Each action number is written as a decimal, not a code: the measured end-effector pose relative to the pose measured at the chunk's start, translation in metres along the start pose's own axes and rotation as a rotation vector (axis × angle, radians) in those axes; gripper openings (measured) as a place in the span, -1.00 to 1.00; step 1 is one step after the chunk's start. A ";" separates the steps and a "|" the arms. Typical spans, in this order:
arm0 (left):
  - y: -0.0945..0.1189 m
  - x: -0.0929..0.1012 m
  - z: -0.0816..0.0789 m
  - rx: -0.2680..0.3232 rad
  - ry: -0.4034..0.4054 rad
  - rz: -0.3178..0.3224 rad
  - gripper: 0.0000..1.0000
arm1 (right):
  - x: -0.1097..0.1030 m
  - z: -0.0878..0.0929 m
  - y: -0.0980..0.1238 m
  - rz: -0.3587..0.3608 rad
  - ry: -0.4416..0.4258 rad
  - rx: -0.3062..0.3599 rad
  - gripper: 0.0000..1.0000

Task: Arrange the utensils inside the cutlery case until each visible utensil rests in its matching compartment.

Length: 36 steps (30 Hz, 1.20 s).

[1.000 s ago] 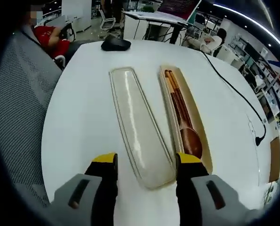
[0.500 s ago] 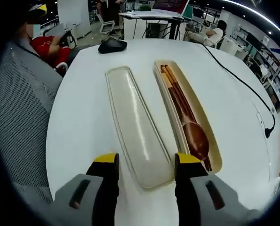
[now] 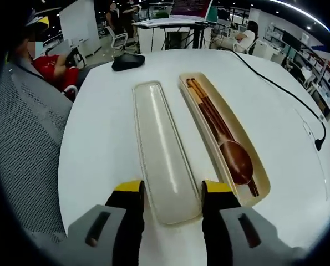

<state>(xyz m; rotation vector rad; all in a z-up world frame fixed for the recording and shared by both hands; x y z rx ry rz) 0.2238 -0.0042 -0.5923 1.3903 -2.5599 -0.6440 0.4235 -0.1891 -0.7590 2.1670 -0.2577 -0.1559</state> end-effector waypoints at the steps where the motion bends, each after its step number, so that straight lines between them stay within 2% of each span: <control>1: 0.000 0.000 0.000 0.000 -0.001 -0.001 -0.06 | -0.001 0.000 0.000 0.000 -0.003 -0.001 -0.25; 11: 0.000 0.001 0.000 0.000 -0.003 0.008 -0.05 | -0.015 0.012 0.010 -0.014 0.021 -0.039 -0.30; 14: 0.001 0.004 0.001 -0.013 -0.014 0.030 -0.05 | -0.020 0.018 0.013 -0.021 0.029 -0.047 -0.30; 17: 0.001 0.007 -0.001 -0.002 -0.034 0.069 -0.03 | -0.026 0.023 0.018 -0.033 0.047 -0.060 -0.30; 18: -0.001 0.010 -0.002 0.001 -0.050 0.107 0.01 | -0.027 0.024 0.019 -0.036 0.053 -0.064 -0.30; 21: -0.007 0.005 0.003 -0.026 -0.017 0.128 0.29 | -0.031 0.030 0.022 -0.048 0.070 -0.080 -0.30; 24: -0.011 0.004 0.007 -0.045 0.000 0.191 0.37 | -0.035 0.033 0.025 -0.059 0.088 -0.096 -0.30; 26: -0.014 0.001 0.007 -0.048 -0.049 0.231 0.39 | -0.036 0.034 0.026 -0.068 0.102 -0.107 -0.30; 27: -0.016 0.000 0.004 -0.005 -0.111 0.280 0.44 | -0.036 0.034 0.026 -0.073 0.110 -0.114 -0.30; 29: -0.017 -0.009 0.001 0.077 -0.208 0.277 0.46 | -0.037 0.034 0.027 -0.077 0.119 -0.124 -0.30; 30: -0.017 -0.012 0.002 0.075 -0.228 0.276 0.47 | -0.037 0.035 0.027 -0.077 0.120 -0.125 -0.30; 31: -0.018 -0.019 0.009 0.039 -0.273 0.284 0.48 | -0.038 0.035 0.027 -0.079 0.125 -0.128 -0.30; 33: -0.022 -0.028 0.022 -0.033 -0.293 0.307 0.49 | -0.040 0.036 0.028 -0.082 0.131 -0.130 -0.30; 36: -0.032 -0.040 0.038 -0.103 -0.354 0.316 0.50 | -0.043 0.037 0.028 -0.100 0.155 -0.142 -0.30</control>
Point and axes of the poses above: the point that each gripper's makers call its tool centre point, and the gripper's own axes: y roughly backward along the fingers, x roughly to its right, z roughly out of its underside, the point moved 7 cm from there along y, roughly backward along the fingers, and after that the axes turned 3 degrees about -y, right-handed, at the moved point
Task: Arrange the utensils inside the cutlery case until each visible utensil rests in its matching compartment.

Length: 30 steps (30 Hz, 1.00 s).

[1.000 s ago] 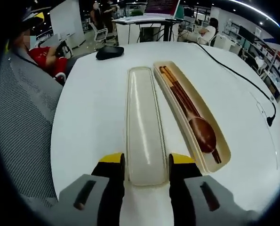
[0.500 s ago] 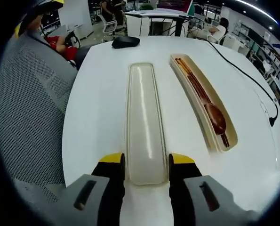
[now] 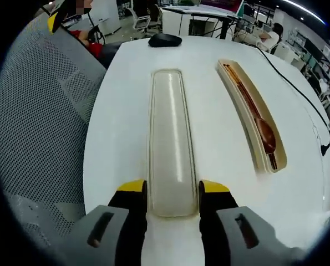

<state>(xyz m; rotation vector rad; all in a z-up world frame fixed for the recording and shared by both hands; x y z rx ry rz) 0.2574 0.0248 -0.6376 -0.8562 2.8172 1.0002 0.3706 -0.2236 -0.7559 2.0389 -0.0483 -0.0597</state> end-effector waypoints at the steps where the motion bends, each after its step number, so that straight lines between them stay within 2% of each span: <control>1: -0.006 -0.003 0.007 -0.019 -0.028 0.006 0.50 | 0.000 0.000 0.000 -0.007 0.013 -0.012 -0.30; 2: -0.011 -0.005 0.011 -0.034 -0.036 0.004 0.50 | 0.000 -0.001 0.000 -0.013 0.024 -0.024 -0.30; 4: -0.021 -0.012 0.016 -0.011 -0.053 -0.038 0.50 | 0.000 -0.002 -0.001 -0.014 0.028 -0.038 -0.30; 6: -0.038 -0.014 0.021 0.013 0.003 -0.014 0.50 | -0.002 -0.004 0.000 -0.022 0.049 -0.067 -0.30; 7: -0.047 -0.015 0.025 -0.001 0.020 0.003 0.50 | -0.002 -0.005 -0.001 -0.025 0.058 -0.077 -0.30; 9: -0.061 -0.017 0.029 -0.007 0.011 0.019 0.50 | -0.004 -0.006 -0.001 -0.035 0.081 -0.094 -0.30; 13: -0.096 -0.014 0.046 -0.083 0.009 0.130 0.49 | -0.005 -0.006 -0.001 -0.040 0.090 -0.101 -0.30; 16: -0.113 -0.018 0.061 -0.140 0.015 0.144 0.46 | -0.005 -0.005 -0.001 -0.041 0.090 -0.103 -0.30; 19: -0.122 -0.019 0.069 -0.166 0.044 0.172 0.41 | -0.006 -0.006 -0.001 -0.037 0.085 -0.107 -0.30; 22: -0.128 -0.017 0.075 -0.199 0.015 0.195 0.38 | -0.006 -0.007 -0.002 -0.038 0.092 -0.115 -0.29; 23: -0.128 -0.014 0.073 -0.168 0.077 0.219 0.35 | -0.005 -0.007 -0.002 -0.040 0.093 -0.117 -0.29; 24: -0.129 -0.020 0.072 -0.177 0.028 0.204 0.34 | -0.005 -0.007 -0.002 -0.040 0.092 -0.119 -0.29; 25: -0.131 -0.021 0.070 -0.183 0.032 0.204 0.32 | -0.005 -0.008 -0.002 -0.041 0.092 -0.121 -0.29; 26: -0.132 -0.022 0.069 -0.194 0.028 0.211 0.23 | -0.005 -0.008 -0.002 -0.040 0.091 -0.125 -0.29; 28: -0.131 -0.023 0.067 -0.238 0.013 0.216 -0.14 | -0.005 -0.010 -0.003 -0.040 0.096 -0.143 -0.29; 30: -0.133 -0.022 0.066 -0.235 0.001 0.237 -0.15 | -0.006 -0.012 -0.004 -0.039 0.102 -0.164 -0.29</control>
Point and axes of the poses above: the point that each gripper's makers call its tool centre point, and the gripper's own axes: y roughly backward along the fingers, x roughly to its right, z roughly out of its underside, the point moved 7 cm from there along y, roughly backward along the fingers, and after that the axes turned 3 degrees about -y, right-handed, at the moved point
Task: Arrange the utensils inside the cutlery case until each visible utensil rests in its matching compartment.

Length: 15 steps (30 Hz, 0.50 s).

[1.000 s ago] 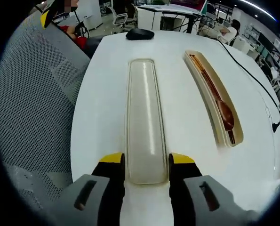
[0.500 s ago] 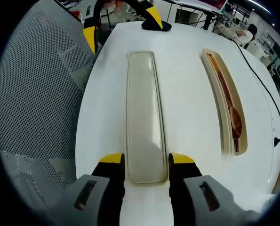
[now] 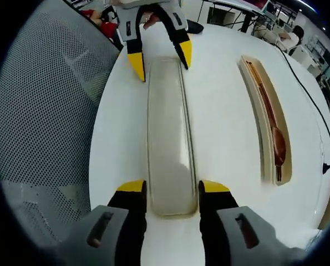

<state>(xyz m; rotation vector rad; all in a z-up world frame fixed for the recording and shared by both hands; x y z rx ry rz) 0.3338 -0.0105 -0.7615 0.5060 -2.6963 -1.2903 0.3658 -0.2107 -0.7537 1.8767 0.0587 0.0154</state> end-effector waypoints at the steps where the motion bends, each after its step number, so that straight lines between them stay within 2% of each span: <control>1: 0.000 0.000 0.000 -0.004 -0.007 0.006 -0.16 | 0.000 -0.001 0.000 0.001 0.001 -0.018 -0.29; 5: -0.001 -0.001 -0.001 -0.013 -0.025 0.020 -0.18 | 0.000 -0.006 -0.002 0.007 -0.004 -0.079 -0.28; 8: -0.003 -0.001 -0.006 -0.061 -0.045 0.034 -0.20 | 0.000 -0.008 -0.003 0.010 -0.005 -0.114 -0.28; 10: -0.004 -0.001 -0.010 -0.117 -0.068 0.050 -0.20 | 0.000 -0.009 -0.003 0.011 -0.007 -0.128 -0.28; 15: -0.011 -0.003 -0.025 -0.304 -0.111 0.086 -0.22 | -0.001 -0.010 -0.003 0.017 -0.017 -0.158 -0.27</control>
Point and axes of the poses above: the point that each gripper's makers call its tool centre point, and the gripper's own axes: y roughly backward along the fingers, x roughly to its right, z roughly out of its underside, the point moved 7 cm from there along y, roughly backward along the fingers, and after that the axes turned 3 degrees about -y, right-handed, at the moved point
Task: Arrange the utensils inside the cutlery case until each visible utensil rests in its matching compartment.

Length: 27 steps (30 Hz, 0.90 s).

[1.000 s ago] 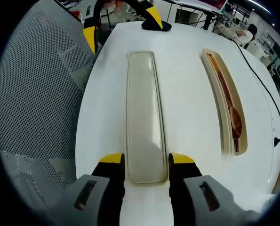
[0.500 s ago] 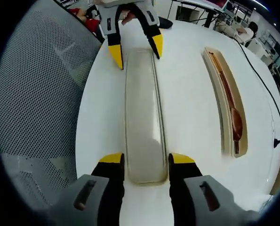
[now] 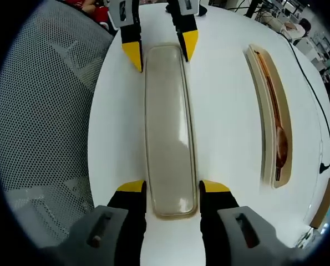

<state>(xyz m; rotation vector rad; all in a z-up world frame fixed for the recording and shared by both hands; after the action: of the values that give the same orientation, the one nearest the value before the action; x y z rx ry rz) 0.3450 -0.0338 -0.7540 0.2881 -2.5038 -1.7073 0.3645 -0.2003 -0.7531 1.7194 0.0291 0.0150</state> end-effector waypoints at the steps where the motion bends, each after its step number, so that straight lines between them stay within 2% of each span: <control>1: 0.001 0.001 -0.002 -0.022 0.002 0.003 -0.22 | 0.000 0.000 0.000 0.000 -0.002 -0.003 -0.27; 4: -0.001 0.000 -0.008 -0.087 0.001 0.004 -0.22 | 0.000 0.000 0.000 0.003 -0.013 -0.001 -0.26; 11: -0.001 0.001 -0.008 -0.121 -0.002 0.006 -0.23 | 0.000 0.002 0.000 0.001 -0.021 0.028 -0.26; 19: 0.001 0.002 -0.004 -0.076 0.008 -0.005 -0.23 | 0.000 0.003 0.000 0.003 -0.043 0.044 -0.28; 27: 0.001 0.005 -0.003 -0.055 0.034 -0.018 -0.21 | 0.000 0.002 0.000 0.003 -0.031 0.044 -0.30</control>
<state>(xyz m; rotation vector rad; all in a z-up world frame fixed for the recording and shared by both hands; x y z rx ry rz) 0.3401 -0.0374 -0.7516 0.3325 -2.4334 -1.7591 0.3643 -0.2028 -0.7530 1.7631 0.0036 -0.0100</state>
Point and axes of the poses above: the point that each gripper's makers call its tool centre point, and the gripper's own axes: y roughly backward along the fingers, x roughly to its right, z roughly out of its underside, the point moved 7 cm from there along y, roughly backward along the fingers, and after that the axes turned 3 degrees about -y, right-handed, at the moved point
